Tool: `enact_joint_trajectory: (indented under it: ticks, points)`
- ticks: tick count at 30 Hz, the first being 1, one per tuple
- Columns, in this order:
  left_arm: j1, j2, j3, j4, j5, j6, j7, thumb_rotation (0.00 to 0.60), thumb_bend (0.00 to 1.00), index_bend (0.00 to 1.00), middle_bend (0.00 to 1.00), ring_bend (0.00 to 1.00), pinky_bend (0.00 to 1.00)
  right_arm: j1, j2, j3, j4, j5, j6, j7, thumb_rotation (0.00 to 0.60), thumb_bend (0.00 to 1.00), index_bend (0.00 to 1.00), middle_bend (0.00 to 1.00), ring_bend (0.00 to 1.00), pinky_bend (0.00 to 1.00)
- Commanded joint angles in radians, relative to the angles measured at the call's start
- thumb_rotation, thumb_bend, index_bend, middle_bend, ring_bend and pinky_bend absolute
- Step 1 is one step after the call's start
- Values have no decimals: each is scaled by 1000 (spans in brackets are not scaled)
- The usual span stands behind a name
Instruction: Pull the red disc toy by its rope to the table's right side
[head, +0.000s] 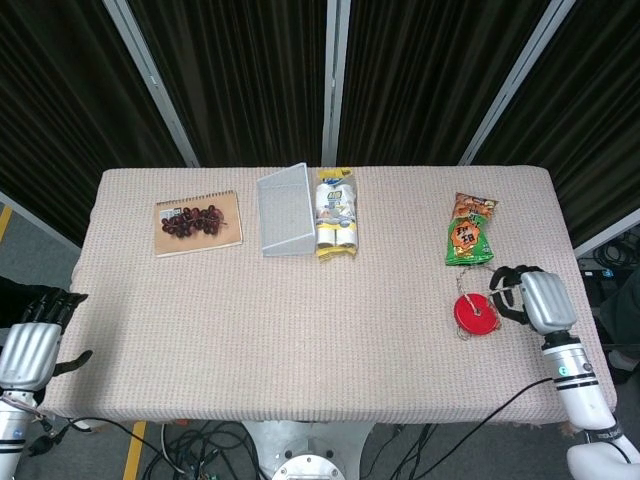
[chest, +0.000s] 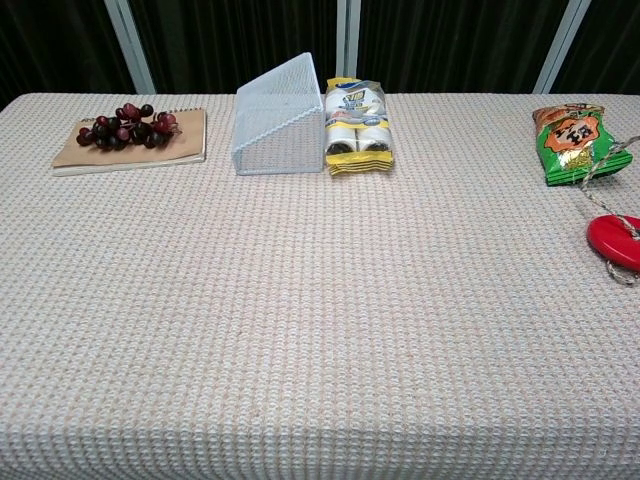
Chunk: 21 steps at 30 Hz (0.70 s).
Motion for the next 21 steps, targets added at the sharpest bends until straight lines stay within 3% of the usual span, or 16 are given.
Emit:
enact_joint_trajectory:
  ticks: [1, 4, 12, 21]
  points:
    - [0, 1, -3, 0, -1, 2, -2, 600, 127, 176, 162, 80, 181, 20, 5, -24, -48, -1, -58, -92, 600, 63, 0, 1, 0, 0]
    - [0, 2, -3, 0, 4, 7, -4, 600, 127, 176, 162, 80, 181, 3, -22, -33, -37, -16, -28, -135, 600, 1, 0, 0, 0, 0]
    - [-2, 6, -3, -8, 9, 11, 2, 600, 127, 176, 162, 80, 182, -62, -27, -35, -37, -61, 96, -131, 600, 0, 0, 0, 0, 0]
    - [-7, 10, -8, -24, 11, 12, 12, 600, 128, 176, 162, 80, 181, -240, -22, -99, 36, -118, 320, -111, 600, 0, 0, 0, 0, 0]
